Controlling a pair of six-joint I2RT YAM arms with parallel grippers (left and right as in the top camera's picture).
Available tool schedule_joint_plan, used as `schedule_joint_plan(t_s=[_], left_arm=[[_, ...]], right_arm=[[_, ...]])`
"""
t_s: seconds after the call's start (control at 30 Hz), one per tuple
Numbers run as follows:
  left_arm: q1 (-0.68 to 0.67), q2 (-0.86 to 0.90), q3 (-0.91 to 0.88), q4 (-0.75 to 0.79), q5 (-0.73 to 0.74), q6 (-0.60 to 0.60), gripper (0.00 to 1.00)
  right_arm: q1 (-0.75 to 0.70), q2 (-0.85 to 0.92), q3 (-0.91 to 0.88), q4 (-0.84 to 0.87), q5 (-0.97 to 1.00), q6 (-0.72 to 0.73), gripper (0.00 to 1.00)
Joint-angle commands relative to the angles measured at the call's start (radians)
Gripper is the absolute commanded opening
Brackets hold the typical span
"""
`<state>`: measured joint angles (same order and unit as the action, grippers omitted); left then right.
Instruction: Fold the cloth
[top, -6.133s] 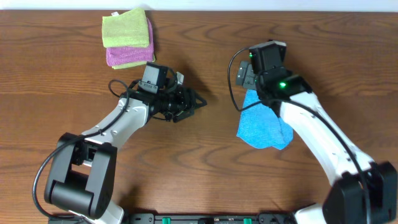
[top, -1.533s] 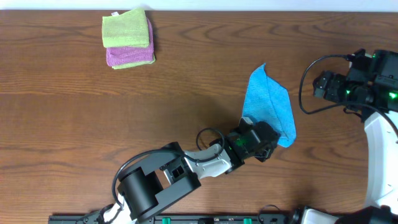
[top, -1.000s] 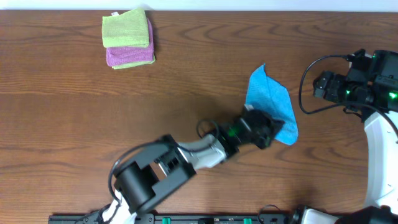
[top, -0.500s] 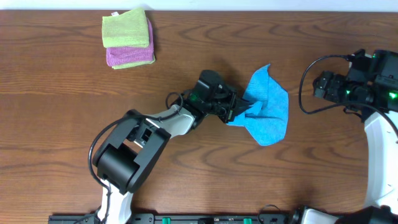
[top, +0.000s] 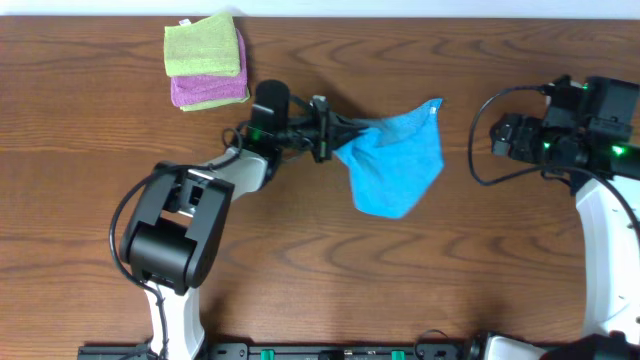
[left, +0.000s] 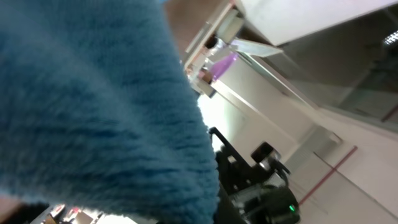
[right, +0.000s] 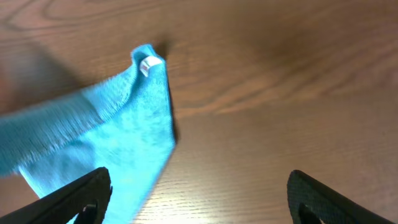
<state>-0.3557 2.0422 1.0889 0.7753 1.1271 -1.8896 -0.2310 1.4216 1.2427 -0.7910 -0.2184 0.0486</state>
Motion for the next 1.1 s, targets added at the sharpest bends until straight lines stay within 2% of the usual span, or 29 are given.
schedule_joint_plan(t_s=[0.0,0.23,0.37,0.6,0.73,0.83,1.07], left_arm=[[0.025,0.003,0.008,0.01,0.113,-0.04,0.06],[0.061,0.003,0.008,0.008,0.163,-0.024,0.06],[0.061,0.003,0.008,0.007,0.164,-0.018,0.06],[0.062,0.003,0.008,0.006,0.158,0.0,0.06],[0.062,0.003,0.008,0.006,0.155,0.005,0.06],[0.062,0.003,0.008,0.006,0.155,0.005,0.06],[0.062,0.003,0.008,0.006,0.155,0.017,0.06]], right_arm=[[0.043,0.042,0.004,0.025,-0.099,-0.067,0.88],[0.095,0.218,0.004,0.123,-0.266,-0.058,0.89],[0.108,0.315,0.005,0.259,-0.375,0.028,0.88],[0.108,0.467,0.005,0.513,-0.459,0.457,0.83],[0.108,0.49,0.005,0.45,-0.432,0.759,0.82],[0.11,0.49,0.005,0.443,-0.419,0.849,0.81],[0.117,0.506,0.005,0.48,-0.377,1.019,0.69]])
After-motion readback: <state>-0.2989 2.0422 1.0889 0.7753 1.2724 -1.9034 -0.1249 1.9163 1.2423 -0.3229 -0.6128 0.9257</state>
